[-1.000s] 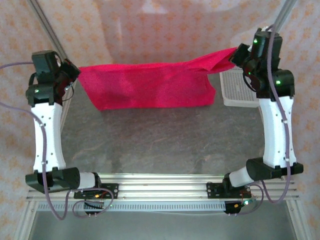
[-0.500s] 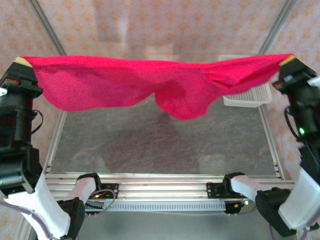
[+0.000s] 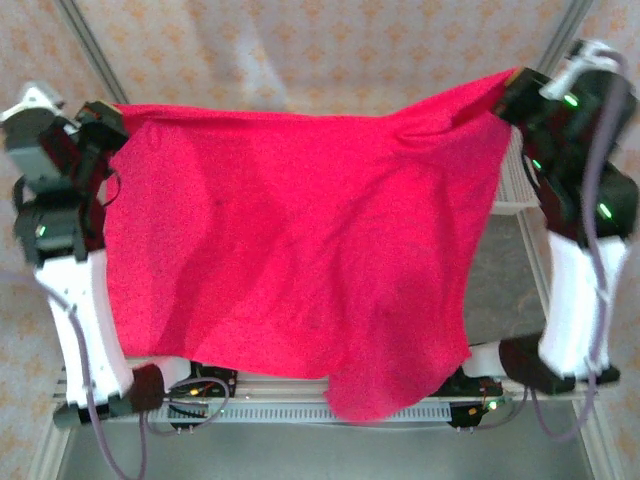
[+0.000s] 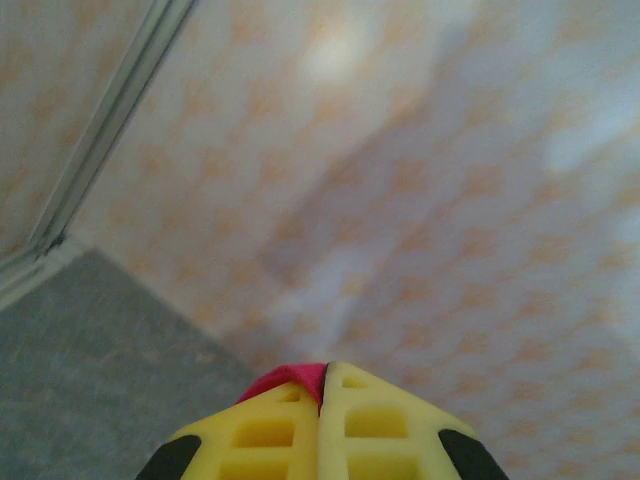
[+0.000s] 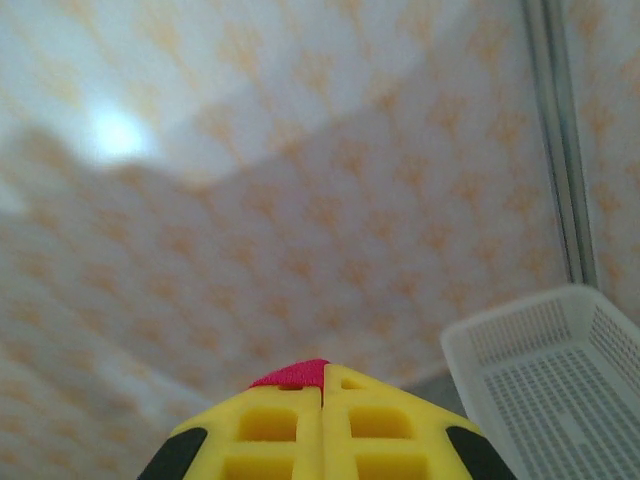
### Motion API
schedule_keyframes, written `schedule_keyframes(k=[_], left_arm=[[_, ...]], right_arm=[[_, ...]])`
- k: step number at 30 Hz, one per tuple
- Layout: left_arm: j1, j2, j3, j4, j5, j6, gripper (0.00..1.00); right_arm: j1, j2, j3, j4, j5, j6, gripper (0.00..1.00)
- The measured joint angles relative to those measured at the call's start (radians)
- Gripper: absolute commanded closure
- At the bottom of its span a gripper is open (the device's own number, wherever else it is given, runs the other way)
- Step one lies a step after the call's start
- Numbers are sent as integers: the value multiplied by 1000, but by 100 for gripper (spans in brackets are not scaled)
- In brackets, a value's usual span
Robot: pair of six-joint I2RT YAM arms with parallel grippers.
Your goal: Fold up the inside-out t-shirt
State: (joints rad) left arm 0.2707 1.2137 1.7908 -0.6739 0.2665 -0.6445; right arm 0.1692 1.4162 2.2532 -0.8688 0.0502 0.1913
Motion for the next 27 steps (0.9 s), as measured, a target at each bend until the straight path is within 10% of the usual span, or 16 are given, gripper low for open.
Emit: schedule_keyframes(k=[7,9,12,14,19,27], left_arm=[[-92,348,-150,137,-5,35,100],[-116,457,-158,164,-14,43,100],[-133,620,-115,165,-32,55,48],[-133,726,-43,144,-61,68,32],[-140,774,0,97,-141,75,34],[-286,452,-329,187,-26,33,43]], right_arm=[[0,317,-126,100,10,-20,100],[0,419,-105,116,10,-11,83],[0,656,106,70,2,4,45],[0,863,368,5,-5,19,38],[5,1027,488,-134,-3,73,35],[47,761,-117,-97,-69,133,52]])
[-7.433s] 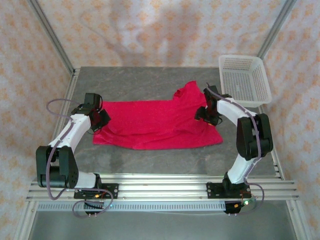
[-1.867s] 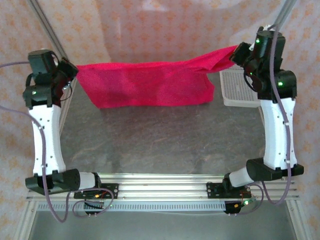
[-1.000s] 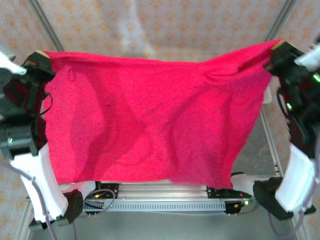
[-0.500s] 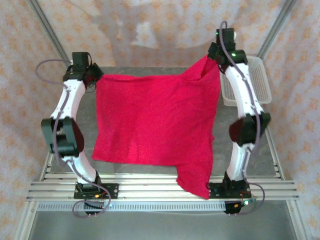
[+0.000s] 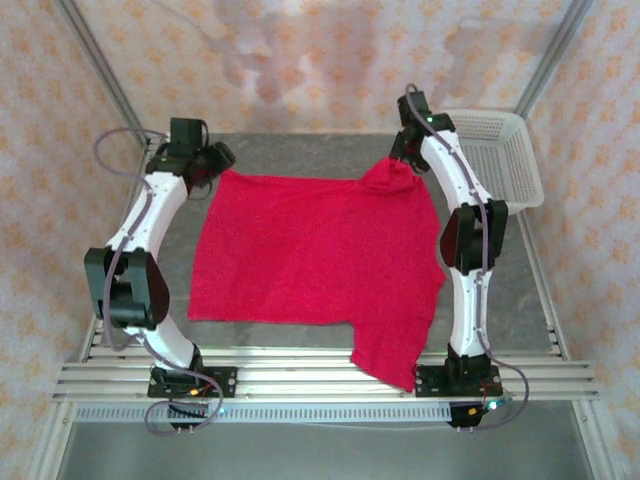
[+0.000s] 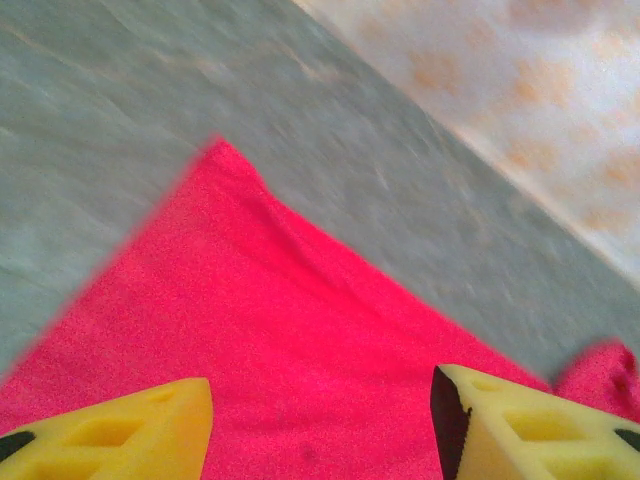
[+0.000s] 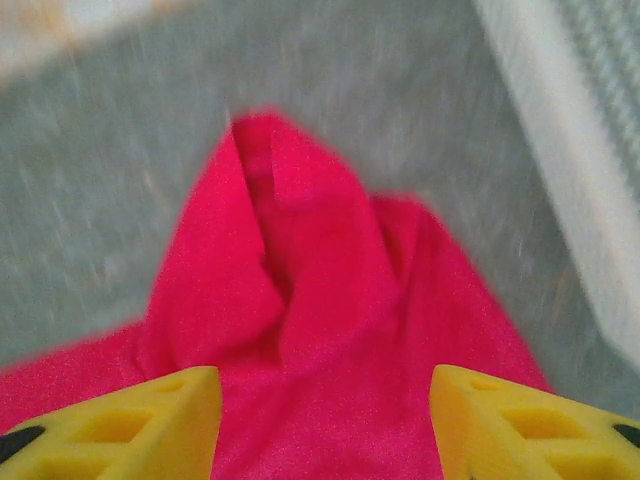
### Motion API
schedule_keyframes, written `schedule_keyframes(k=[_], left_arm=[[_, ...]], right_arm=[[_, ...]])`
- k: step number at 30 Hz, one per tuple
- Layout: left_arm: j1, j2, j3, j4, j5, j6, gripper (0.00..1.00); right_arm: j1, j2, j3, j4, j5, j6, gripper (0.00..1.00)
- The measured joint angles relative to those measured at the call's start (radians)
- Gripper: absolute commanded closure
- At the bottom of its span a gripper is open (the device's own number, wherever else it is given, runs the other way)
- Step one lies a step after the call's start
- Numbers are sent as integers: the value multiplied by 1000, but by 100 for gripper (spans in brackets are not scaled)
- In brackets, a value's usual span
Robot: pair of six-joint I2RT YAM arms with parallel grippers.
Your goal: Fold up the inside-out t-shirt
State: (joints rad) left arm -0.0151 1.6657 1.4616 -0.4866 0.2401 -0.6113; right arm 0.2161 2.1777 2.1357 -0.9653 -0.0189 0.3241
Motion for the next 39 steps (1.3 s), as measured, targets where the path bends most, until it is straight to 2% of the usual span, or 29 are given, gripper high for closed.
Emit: schedule_keyframes(k=[2,4,6,9,16,24,27,28,32,39], left_arm=[[-45,4,-51,31,47,-10,45],[-78,55,-84,43,85,-11,49],[-84,126,-89,42,103,-12,49],[-77,207,-88,30,105,-8,52],[-74,235,-88,24,112,8,57],[-77,237,-89,32,120,10,59],[-77,245,-89,32,120,11,60],[-77,248,-89,32,120,11,61],[-77,252,-88,30,120,19,62],[-77,252,-88,22,120,37,65]], right_arm=[[13,-60,-153,48,-38,10,56],[22,-83,-262,98,-69,16,54],[19,-74,-301,129,-86,21,50],[5,-44,-301,177,-98,31,49],[-8,123,-104,226,-121,32,48],[-7,304,113,205,-150,35,48],[-8,349,177,190,-162,41,59],[-8,357,186,187,-166,47,70],[-7,367,189,179,-185,56,99],[-8,367,189,176,-192,62,100]])
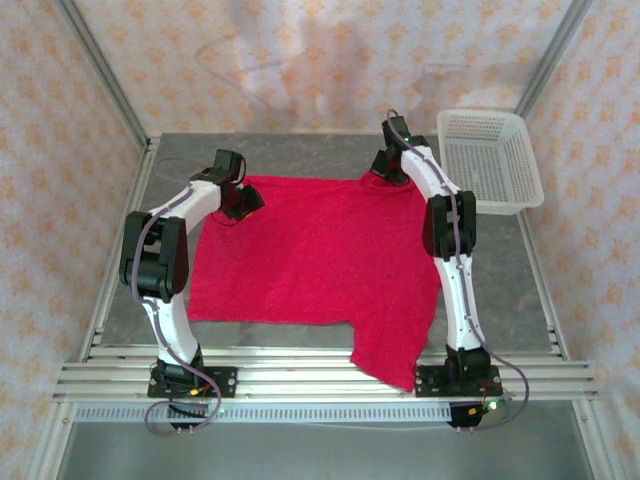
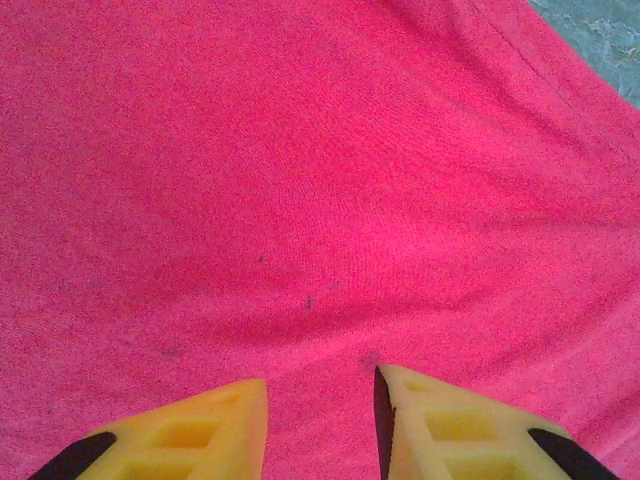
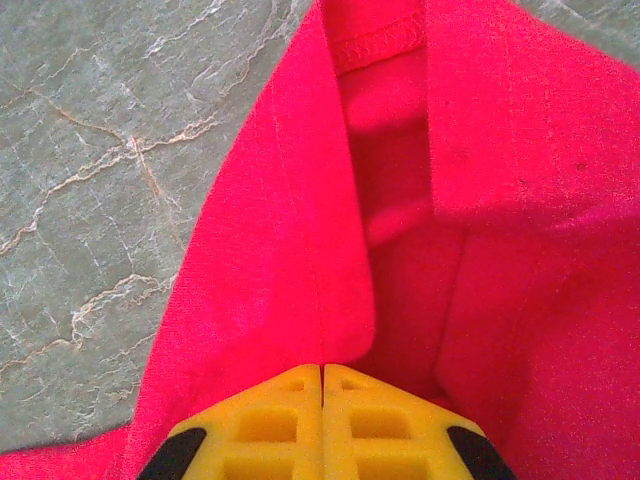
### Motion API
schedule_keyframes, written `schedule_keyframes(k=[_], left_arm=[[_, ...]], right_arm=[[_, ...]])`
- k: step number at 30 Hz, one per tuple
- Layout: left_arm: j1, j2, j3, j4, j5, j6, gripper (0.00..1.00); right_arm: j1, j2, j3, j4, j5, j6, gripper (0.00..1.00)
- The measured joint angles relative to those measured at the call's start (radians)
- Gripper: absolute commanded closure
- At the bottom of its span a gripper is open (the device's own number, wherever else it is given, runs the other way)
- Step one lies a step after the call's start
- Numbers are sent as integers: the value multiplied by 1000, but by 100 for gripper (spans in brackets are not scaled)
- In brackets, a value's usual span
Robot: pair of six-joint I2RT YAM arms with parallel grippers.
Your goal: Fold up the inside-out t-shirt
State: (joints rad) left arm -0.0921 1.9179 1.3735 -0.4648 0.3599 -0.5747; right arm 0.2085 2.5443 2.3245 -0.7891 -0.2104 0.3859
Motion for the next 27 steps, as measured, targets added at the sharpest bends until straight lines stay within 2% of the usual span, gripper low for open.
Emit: schedule_keyframes(k=[9,15,16,18,19,22,27], left_arm=[[0,5,0,-3,0,3,67],[0,14,0,-2,0,8,67],[0,15,0,-2,0,8,67],[0,15,0,-2,0,7,67],[0,15,0,-2,0,7,67],[0,15,-2,-1,-5,5,67],[1,0,-32,5,-24,-3,66]], right_arm=[[0,-81,25,9,9,-1,100],[0,-108,93,119,-4,-3,100],[0,-99,113,141,-11,0,92],[-2,-59,180,184,-33,11,51],[-4,-25,233,212,-48,18,42],[-16,66,357,255,-96,48,34],[-40,60,326,204,-109,68,34]])
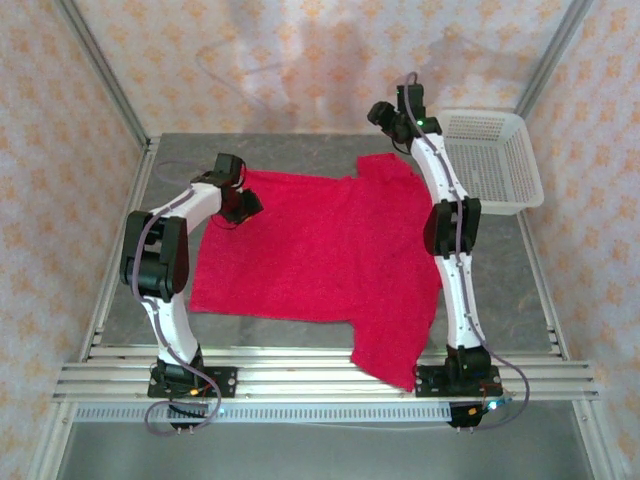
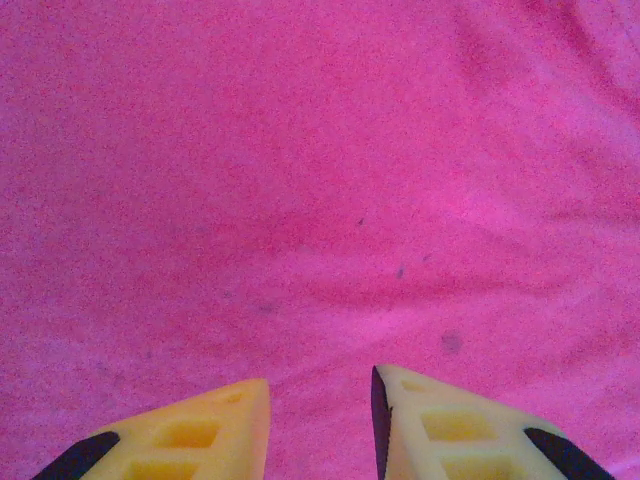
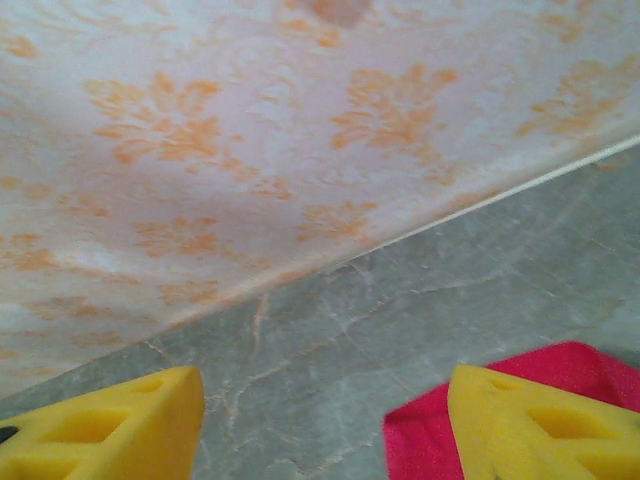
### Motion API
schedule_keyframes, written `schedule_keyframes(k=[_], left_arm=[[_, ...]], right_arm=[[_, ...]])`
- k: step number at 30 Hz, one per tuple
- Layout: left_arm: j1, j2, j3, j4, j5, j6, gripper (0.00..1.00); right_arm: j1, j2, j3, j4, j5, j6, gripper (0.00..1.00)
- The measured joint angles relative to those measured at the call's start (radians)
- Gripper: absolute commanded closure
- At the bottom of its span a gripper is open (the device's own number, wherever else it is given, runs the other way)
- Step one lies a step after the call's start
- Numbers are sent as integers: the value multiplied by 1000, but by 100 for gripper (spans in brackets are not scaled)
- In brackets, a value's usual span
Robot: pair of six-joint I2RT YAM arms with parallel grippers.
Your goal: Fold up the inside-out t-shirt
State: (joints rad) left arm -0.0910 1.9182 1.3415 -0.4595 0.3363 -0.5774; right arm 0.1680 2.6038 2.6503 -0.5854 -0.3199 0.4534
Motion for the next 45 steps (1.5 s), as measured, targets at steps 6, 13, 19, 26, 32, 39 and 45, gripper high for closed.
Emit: schedule_keyframes(k=[6,13,19,26,32,39,45], left_arm=[[13,-5,18,0,14,-17,63],[81,97,120,40,70,-71,63],[154,215,170,51,108,-123,63],[252,285,271,60,94,-181,63],[270,432,505,39,67,-190,63],[267,483,659,-59,15,-146,55],[236,181,426,-95,-61,-87,57]], right_arm=[[-4,-227,-363,-108,43,0,35],[35,-489,-836,-115,77,8,33],[45,-481,-985,-109,92,19,33],[31,-208,-605,-150,98,14,32],[30,115,-57,-187,64,15,31],[4,140,0,-174,11,14,30],[-2,-143,-327,-171,5,-5,30]])
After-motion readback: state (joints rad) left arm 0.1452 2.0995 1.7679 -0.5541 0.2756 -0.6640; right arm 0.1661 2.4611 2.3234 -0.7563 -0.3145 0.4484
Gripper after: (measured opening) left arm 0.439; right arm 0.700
